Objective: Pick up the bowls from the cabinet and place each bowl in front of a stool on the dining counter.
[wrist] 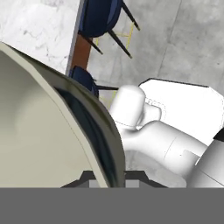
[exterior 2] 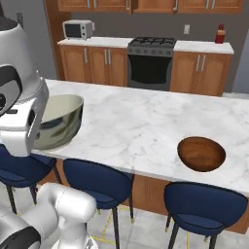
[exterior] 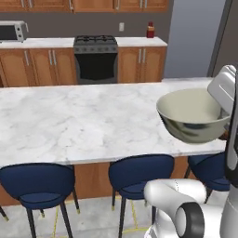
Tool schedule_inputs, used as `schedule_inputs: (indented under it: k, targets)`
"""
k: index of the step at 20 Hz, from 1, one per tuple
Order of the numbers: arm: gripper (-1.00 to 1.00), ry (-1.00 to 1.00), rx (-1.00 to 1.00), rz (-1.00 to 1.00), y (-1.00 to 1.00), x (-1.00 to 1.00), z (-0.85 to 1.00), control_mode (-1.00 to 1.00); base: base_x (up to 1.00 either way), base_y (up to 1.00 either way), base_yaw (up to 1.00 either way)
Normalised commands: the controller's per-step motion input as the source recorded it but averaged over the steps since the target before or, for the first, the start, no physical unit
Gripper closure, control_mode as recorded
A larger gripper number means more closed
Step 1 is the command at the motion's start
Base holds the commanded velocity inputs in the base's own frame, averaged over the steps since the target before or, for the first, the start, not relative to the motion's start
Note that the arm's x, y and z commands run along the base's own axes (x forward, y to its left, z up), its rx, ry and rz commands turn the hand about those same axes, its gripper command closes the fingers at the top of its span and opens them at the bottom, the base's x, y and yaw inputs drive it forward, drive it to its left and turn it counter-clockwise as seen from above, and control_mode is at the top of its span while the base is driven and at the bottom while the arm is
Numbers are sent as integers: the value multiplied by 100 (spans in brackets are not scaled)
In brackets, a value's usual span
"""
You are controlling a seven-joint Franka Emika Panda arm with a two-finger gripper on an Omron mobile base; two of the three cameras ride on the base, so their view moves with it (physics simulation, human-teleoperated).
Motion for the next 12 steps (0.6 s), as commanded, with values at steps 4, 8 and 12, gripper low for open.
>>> schedule_inputs:
  k: [4,8,12]
  targets:
    - [100,0,0,0,0,0,0,100,64,-10,-7]
    - [100,0,0,0,0,0,0,100,79,-7,-3]
    - [100,0,3,0,-15,75,-26,-100,22,-4,0]
